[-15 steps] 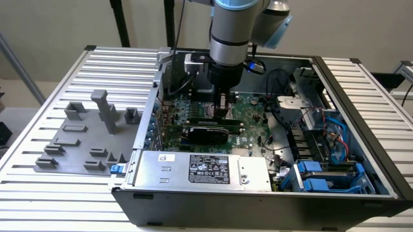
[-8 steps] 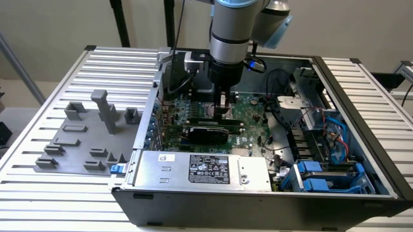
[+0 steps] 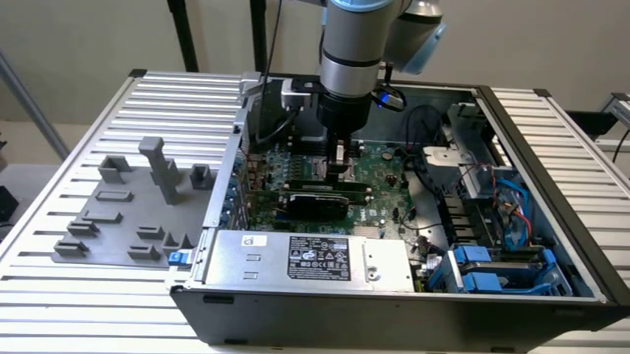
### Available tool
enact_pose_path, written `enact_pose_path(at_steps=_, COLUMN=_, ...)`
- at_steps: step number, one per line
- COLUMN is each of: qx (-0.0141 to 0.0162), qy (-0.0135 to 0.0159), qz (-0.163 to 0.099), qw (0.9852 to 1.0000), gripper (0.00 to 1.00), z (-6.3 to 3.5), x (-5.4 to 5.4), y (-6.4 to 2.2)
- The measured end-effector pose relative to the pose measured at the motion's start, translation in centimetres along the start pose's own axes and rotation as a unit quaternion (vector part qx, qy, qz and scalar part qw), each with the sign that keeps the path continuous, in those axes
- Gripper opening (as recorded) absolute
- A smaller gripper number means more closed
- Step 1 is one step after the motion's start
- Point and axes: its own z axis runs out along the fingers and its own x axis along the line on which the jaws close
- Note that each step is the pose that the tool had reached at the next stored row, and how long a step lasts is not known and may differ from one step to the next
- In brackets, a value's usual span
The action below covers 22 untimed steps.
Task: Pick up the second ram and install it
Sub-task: 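Press down the second ram until it locks into place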
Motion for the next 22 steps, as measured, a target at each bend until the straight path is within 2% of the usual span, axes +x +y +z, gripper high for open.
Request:
enact_pose_path(at_steps=7, qx=-0.0008, qy=0.0, qz=0.0, qw=1.0, gripper=0.11, z=-0.11, x=0.0, y=0.0)
enact_pose_path(at_steps=13, qx=-0.0009, qy=-0.0021, qz=0.0, qw=1.0, gripper=0.11, z=-0.06, x=0.0, y=0.0)
enact_pose_path(at_steps=22, qx=-0.001, qy=-0.0021, qz=0.0, qw=1.0, gripper=0.11, z=0.48, x=-0.02, y=-0.01)
